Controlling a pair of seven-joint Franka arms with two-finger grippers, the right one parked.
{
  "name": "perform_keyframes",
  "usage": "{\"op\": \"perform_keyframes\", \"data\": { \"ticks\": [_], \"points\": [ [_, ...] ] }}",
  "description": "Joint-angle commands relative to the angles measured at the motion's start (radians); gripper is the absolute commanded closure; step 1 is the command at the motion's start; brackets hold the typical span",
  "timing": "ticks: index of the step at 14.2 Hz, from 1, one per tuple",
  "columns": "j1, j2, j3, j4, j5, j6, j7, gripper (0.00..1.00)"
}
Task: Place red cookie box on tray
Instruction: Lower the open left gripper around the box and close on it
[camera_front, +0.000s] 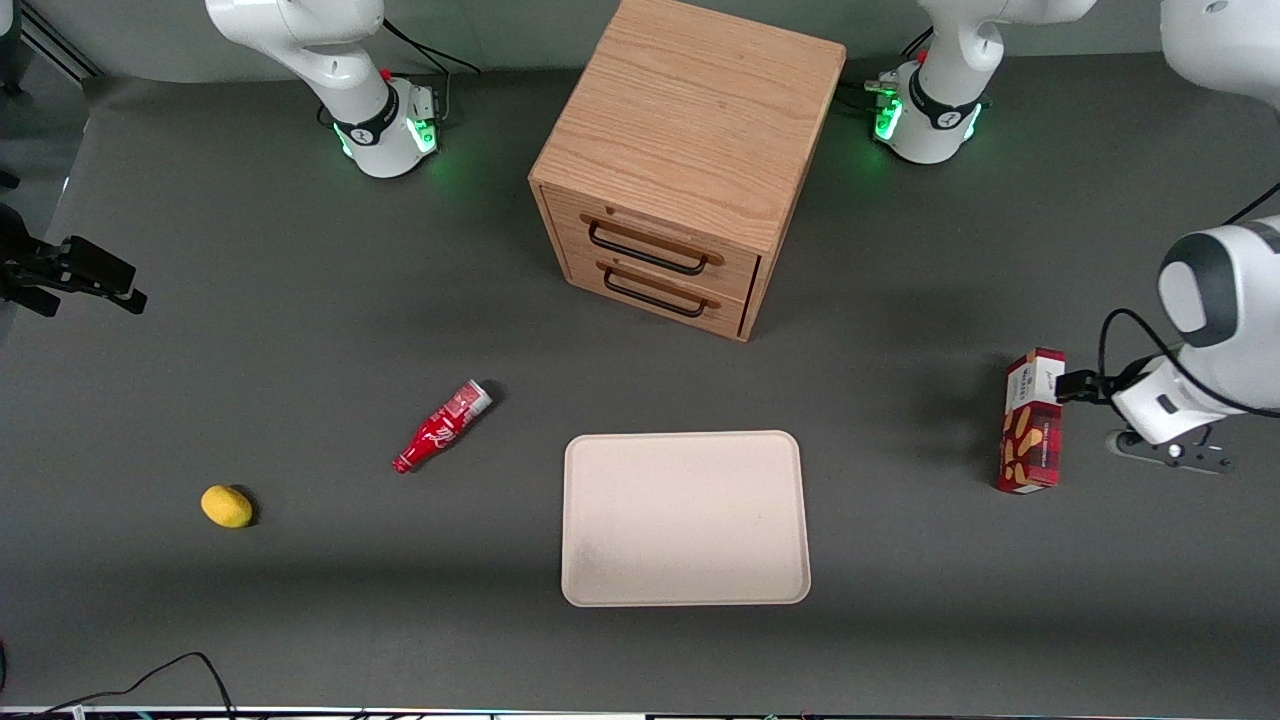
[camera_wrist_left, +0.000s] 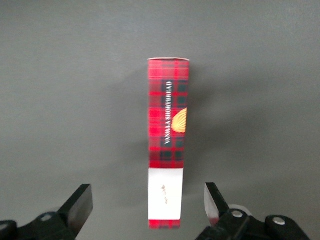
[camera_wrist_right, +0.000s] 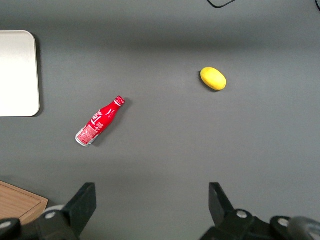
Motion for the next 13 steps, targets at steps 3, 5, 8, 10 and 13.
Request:
{"op": "perform_keyframes", "data": {
  "ticks": [3, 5, 8, 10, 13],
  "points": [
    [-0.012, 0.008, -0.012, -0.074, -0.018, 0.115, 0.027, 0.0],
    [-0.011, 0.017, -0.022, -0.094, -0.018, 0.156, 0.033, 0.0],
    [-0.003, 0.042, -0.022, -0.125, -0.025, 0.251, 0.106, 0.0],
    [-0.002, 0.063, -0.022, -0.127, -0.044, 0.282, 0.126, 0.0],
    [-0.003, 0.082, -0.022, -0.128, -0.076, 0.311, 0.136, 0.01]
  ]
}}
